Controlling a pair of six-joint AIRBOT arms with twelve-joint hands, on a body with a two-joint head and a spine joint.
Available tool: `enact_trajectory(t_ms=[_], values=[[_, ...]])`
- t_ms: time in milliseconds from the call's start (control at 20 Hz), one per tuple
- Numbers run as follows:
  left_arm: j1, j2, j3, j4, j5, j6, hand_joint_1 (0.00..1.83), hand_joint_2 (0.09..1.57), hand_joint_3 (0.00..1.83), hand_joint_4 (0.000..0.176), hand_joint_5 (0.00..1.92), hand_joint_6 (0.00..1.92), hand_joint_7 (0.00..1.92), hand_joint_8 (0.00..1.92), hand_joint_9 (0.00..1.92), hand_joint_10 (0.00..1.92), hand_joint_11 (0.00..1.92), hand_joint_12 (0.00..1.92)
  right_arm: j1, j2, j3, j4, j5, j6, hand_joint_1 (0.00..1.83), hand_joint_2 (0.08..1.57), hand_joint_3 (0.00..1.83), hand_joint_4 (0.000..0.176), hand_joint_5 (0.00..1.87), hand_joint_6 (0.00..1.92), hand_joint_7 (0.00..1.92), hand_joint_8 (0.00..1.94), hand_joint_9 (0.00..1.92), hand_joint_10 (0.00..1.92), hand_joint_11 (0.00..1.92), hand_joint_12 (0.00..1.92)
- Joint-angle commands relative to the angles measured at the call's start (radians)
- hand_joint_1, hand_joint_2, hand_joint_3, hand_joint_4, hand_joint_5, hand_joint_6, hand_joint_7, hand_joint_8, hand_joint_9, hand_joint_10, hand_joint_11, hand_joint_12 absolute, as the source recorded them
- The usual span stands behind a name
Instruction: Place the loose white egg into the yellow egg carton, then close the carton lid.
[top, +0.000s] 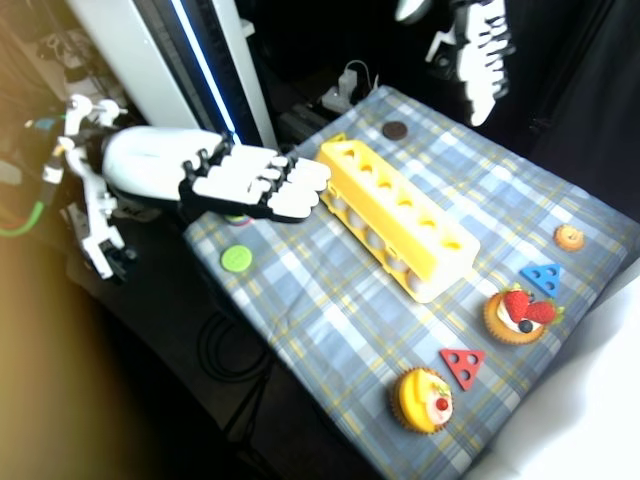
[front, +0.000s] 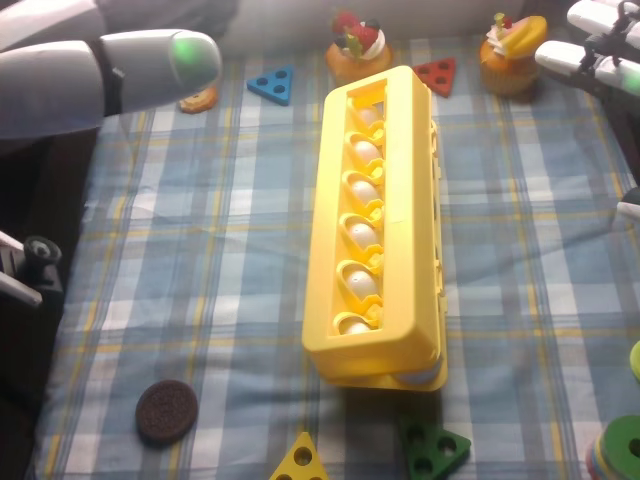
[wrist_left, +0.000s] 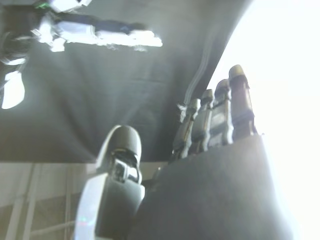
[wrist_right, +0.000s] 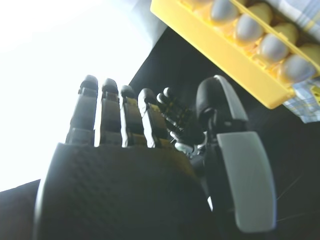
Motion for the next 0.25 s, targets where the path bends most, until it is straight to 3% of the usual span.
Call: enact_trajectory(t_ms=[0, 50, 100, 150, 200], values=[[-0.003, 0.008, -0.010, -0.068, -0.170, 0.027, 0.31, 1.28, 0.00, 0.000, 0.00, 0.00, 0.00, 0.00, 0.00, 0.00, 0.00, 0.00, 0.005, 0.011, -0.002, 0.003, 0.156, -0.015, 0.65, 1.24, 0.00, 0.069, 0.00, 0.00, 0.00, 0.00, 0.00, 0.00, 0.00, 0.00], [0.013, 0.018, -0.023, -0.109, -0.202, 0.072, 0.32, 1.26, 0.00, 0.021, 0.00, 0.00, 0.00, 0.00, 0.00, 0.00, 0.00, 0.00, -0.001, 0.015, -0.004, 0.009, 0.172, -0.016, 0.72, 1.23, 0.00, 0.067, 0.00, 0.00, 0.00, 0.00, 0.00, 0.00, 0.00, 0.00], [0.033, 0.025, -0.031, -0.149, -0.240, 0.102, 0.40, 1.19, 0.00, 0.062, 0.00, 0.00, 0.00, 0.00, 0.00, 0.00, 0.00, 0.00, -0.006, 0.016, -0.005, 0.015, 0.191, -0.017, 0.70, 1.23, 0.00, 0.071, 0.00, 0.00, 0.00, 0.00, 0.00, 0.00, 0.00, 0.00], [0.051, 0.028, -0.033, -0.176, -0.272, 0.113, 0.45, 1.15, 0.00, 0.089, 0.00, 0.00, 0.00, 0.00, 0.00, 0.00, 0.00, 0.00, -0.011, 0.018, -0.006, 0.022, 0.208, -0.019, 0.67, 1.23, 0.00, 0.071, 0.00, 0.00, 0.00, 0.00, 0.00, 0.00, 0.00, 0.00], [0.073, 0.031, -0.036, -0.208, -0.307, 0.127, 0.49, 1.15, 0.00, 0.114, 0.00, 0.00, 0.00, 0.00, 0.00, 0.00, 0.00, 0.00, -0.015, 0.019, -0.007, 0.029, 0.224, -0.022, 0.65, 1.21, 0.00, 0.047, 0.00, 0.00, 0.00, 0.00, 0.00, 0.00, 0.00, 0.00]])
